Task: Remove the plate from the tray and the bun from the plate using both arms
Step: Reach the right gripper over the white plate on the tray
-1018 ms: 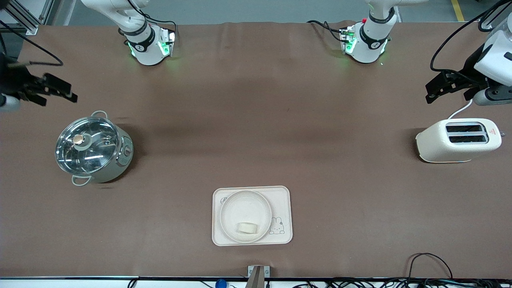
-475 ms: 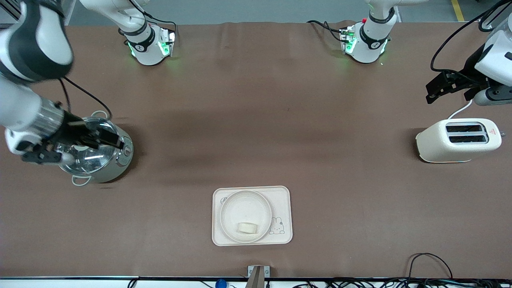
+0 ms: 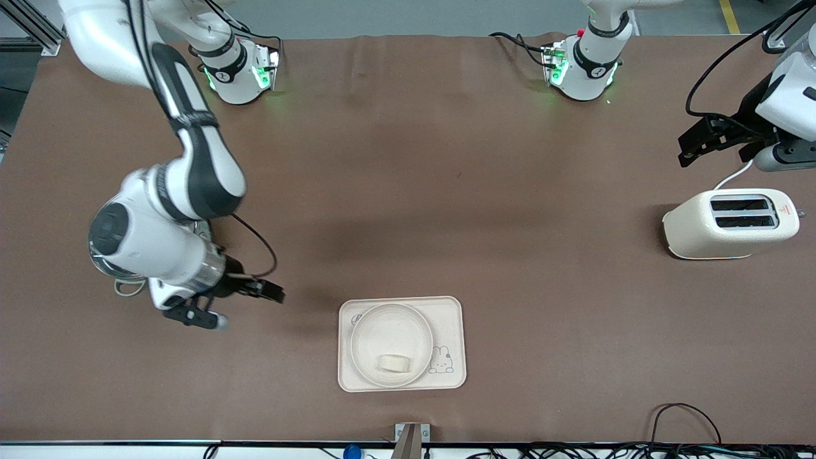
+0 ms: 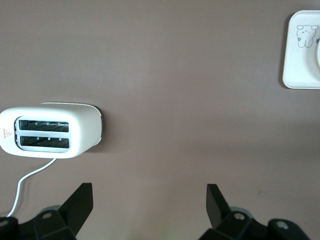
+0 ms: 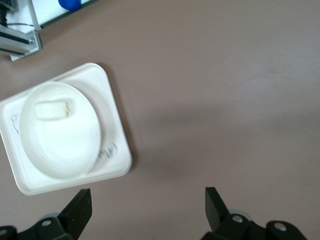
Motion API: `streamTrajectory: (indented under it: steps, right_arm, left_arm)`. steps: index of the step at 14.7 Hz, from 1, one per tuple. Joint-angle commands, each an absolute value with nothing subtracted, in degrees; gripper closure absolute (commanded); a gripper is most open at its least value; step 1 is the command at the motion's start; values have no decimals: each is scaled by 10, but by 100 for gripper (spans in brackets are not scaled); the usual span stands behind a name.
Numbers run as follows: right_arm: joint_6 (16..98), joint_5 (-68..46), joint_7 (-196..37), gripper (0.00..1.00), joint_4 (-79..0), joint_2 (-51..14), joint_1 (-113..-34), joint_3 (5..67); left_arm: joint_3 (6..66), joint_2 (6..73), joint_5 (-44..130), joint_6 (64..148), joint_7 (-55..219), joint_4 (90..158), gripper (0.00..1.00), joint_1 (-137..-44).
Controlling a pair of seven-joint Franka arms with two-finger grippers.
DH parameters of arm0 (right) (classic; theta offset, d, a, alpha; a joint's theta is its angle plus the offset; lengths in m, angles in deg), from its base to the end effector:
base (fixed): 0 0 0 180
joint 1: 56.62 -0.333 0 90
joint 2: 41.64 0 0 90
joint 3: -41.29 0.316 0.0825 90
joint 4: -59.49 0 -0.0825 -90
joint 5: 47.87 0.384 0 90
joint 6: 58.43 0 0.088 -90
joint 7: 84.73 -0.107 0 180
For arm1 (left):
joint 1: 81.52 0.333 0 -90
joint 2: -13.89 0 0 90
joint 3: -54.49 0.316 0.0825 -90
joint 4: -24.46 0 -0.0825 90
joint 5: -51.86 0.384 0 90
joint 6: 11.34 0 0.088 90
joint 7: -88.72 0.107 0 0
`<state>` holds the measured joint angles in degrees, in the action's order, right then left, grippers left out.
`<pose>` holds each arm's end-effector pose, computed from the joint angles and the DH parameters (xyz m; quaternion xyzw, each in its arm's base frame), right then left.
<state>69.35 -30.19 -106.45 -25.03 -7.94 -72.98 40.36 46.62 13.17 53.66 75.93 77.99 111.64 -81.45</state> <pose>0.6973 0.2044 0.3516 -0.9794 0.1359 -0.0386 0.1444 0.5416 -0.0712 0.6503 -0.9995 -0.0264 -0.0096 0.0152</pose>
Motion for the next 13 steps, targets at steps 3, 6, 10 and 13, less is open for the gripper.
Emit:
streamTrajectory:
  steps: [3, 6, 10, 13]
  right_arm:
    - [748, -298, -1117, 0, -93, 72, -750, 436]
    - [752, -302, -1143, 0, -14, 149, -777, 431]
    - [799, -302, -1143, 0, 12, 193, -790, 431]
    - [799, -305, -1137, 14, 18, 208, -793, 430]
  left_arm:
    - [464, 137, 545, 753, 790, 1106, 0, -813]
    - [464, 137, 544, 753, 790, 1105, 0, -812]
    - [464, 137, 544, 753, 790, 1106, 0, -812]
    - [465, 137, 544, 753, 790, 1106, 0, -812]
